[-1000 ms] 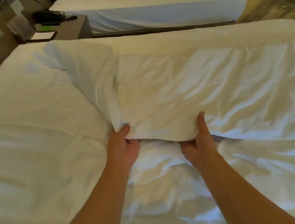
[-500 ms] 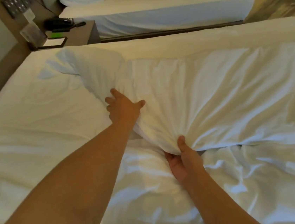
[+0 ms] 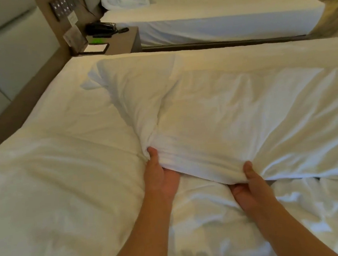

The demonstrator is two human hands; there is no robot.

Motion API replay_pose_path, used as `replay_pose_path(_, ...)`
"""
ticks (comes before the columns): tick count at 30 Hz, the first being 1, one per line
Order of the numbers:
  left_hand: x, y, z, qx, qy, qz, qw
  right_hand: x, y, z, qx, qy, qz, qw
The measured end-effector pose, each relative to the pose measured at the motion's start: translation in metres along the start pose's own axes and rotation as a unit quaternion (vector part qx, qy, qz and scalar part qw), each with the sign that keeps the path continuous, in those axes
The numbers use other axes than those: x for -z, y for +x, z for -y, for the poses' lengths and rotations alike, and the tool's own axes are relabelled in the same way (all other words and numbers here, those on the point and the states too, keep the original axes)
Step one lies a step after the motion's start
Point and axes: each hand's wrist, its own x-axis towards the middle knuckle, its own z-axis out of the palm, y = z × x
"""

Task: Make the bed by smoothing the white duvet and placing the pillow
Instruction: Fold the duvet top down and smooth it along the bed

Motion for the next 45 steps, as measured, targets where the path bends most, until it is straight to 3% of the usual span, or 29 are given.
replay_pose_path(7,0.005,-0.006,-0.018,0.046,0.047,-0.046,0.997,-0.048,-0.036,-0.021,-0.019,0.009,0.018,1.000)
replay_pose_path(17,-0.022,-0.042,-0.036,0.095,0.054,-0.098,0.989,-0.127,-0.063,-0.079,-0.136,-0.016,0.086,0.987)
replay_pose_path(20,-0.032,-0.044,-0.050,0.104,0.109,-0.112,0.982,-0.129,-0.056,-0.082,-0.117,0.016,0.088,0.989)
replay_pose_path(22,-0.040,-0.034,-0.059,0.060,0.230,-0.135,0.962,-0.126,-0.046,-0.082,-0.090,0.014,0.092,0.992)
replay_pose_path(24,-0.049,-0.014,-0.071,-0.032,0.423,-0.192,0.885,-0.120,-0.030,-0.082,-0.070,0.005,0.109,0.992)
replay_pose_path(27,-0.075,0.021,-0.090,-0.143,0.597,-0.226,0.757,-0.114,-0.020,-0.083,-0.026,-0.016,0.108,0.994)
replay_pose_path(30,-0.098,0.068,-0.095,-0.202,0.765,-0.191,0.580,-0.110,-0.022,-0.084,-0.007,-0.034,0.067,0.997)
replay_pose_path(36,-0.118,0.164,-0.093,-0.207,0.935,-0.098,0.271,-0.100,-0.005,-0.098,-0.009,-0.027,0.020,0.999)
replay_pose_path(37,-0.118,0.177,-0.092,-0.201,0.948,-0.090,0.232,-0.099,-0.001,-0.102,0.004,-0.029,0.007,1.000)
replay_pose_path(39,-0.113,0.198,-0.092,-0.183,0.961,-0.093,0.187,-0.097,0.010,-0.107,0.030,-0.034,-0.021,0.999)
replay_pose_path(41,-0.101,0.210,-0.097,-0.206,0.957,-0.111,0.170,-0.098,0.012,-0.104,0.047,-0.052,-0.030,0.997)
replay_pose_path(42,-0.096,0.212,-0.101,-0.235,0.948,-0.118,0.178,-0.099,0.010,-0.101,0.045,-0.051,-0.024,0.997)
replay_pose_path(43,-0.091,0.213,-0.106,-0.264,0.931,-0.120,0.220,-0.100,0.008,-0.098,0.036,-0.034,-0.012,0.999)
replay_pose_path(44,-0.087,0.211,-0.113,-0.288,0.900,-0.118,0.305,-0.101,0.005,-0.095,0.028,-0.013,-0.011,0.999)
replay_pose_path(45,-0.085,0.208,-0.121,-0.300,0.847,-0.118,0.424,-0.102,0.002,-0.091,0.024,-0.007,-0.008,1.000)
